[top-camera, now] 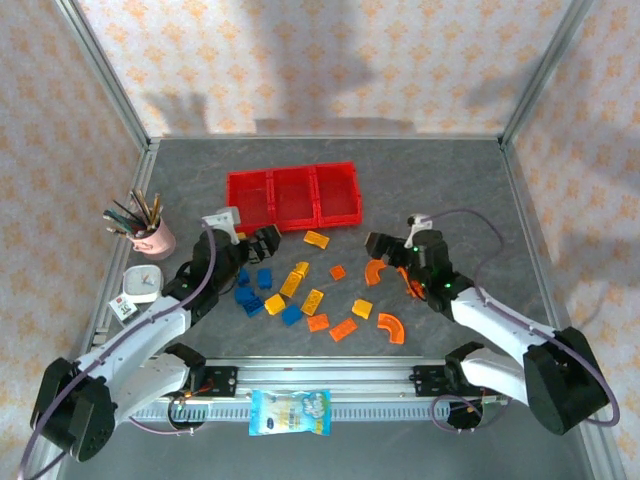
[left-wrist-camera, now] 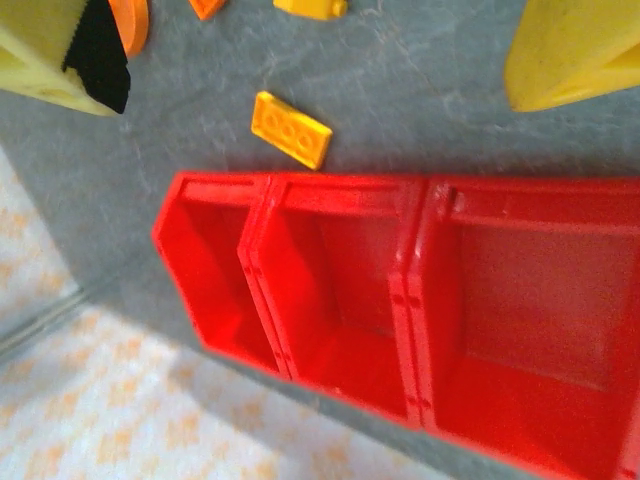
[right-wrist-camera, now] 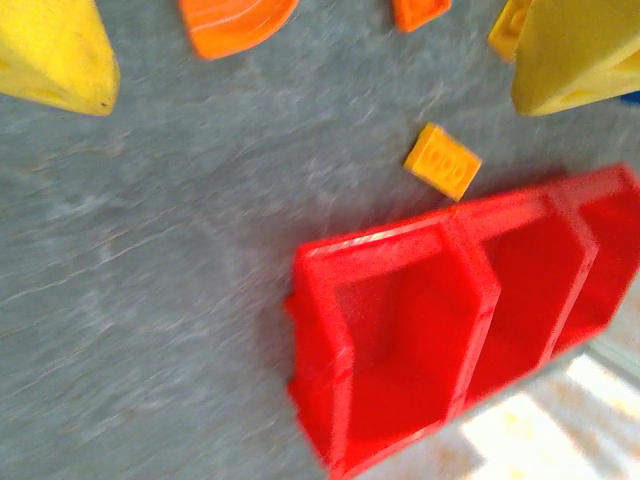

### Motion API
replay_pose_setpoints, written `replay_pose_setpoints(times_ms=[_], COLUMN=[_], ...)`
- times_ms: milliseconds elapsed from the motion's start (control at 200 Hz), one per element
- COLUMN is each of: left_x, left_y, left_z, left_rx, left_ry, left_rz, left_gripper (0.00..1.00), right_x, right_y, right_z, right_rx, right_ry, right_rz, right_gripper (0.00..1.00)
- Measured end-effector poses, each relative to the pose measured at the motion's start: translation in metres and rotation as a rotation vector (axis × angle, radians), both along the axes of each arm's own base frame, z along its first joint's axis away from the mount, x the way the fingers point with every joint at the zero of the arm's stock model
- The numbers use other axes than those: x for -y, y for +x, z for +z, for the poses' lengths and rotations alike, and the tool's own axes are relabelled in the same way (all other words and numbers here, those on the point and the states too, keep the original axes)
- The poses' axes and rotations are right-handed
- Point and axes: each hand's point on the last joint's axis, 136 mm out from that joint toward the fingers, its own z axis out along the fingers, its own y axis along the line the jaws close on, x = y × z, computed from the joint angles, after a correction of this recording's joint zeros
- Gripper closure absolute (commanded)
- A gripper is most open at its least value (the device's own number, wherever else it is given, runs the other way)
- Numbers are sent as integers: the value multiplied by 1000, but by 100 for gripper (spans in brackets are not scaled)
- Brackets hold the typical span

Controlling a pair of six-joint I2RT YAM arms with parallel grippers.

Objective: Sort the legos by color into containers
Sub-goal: Pick up the lego from the center of the table.

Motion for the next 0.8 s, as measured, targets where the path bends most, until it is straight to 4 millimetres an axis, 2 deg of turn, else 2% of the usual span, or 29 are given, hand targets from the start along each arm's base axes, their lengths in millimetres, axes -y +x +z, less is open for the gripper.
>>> replay_pose_setpoints(times_ms=[230,365,551,801], left_x=[39,59,72,83], left_y=[7,7,2,5], left_z=[-11,-32,-67,-93], left_rx=[-126,-209,-341,-433], left_ry=[116,208,337,450], left_rz=[-90,-149,-217,-286], left_gripper=[17,22,31,45], right_x=[-55,-76,-77,-74], right_y=[-26,-34,-38,-42], right_z=[-19,-24,-28,-33], right_rx=[1,31,86,137], right_ry=[-72,-90,-115,-145], right_rz=[207,291,332,354], right_gripper=[0,0,0,0])
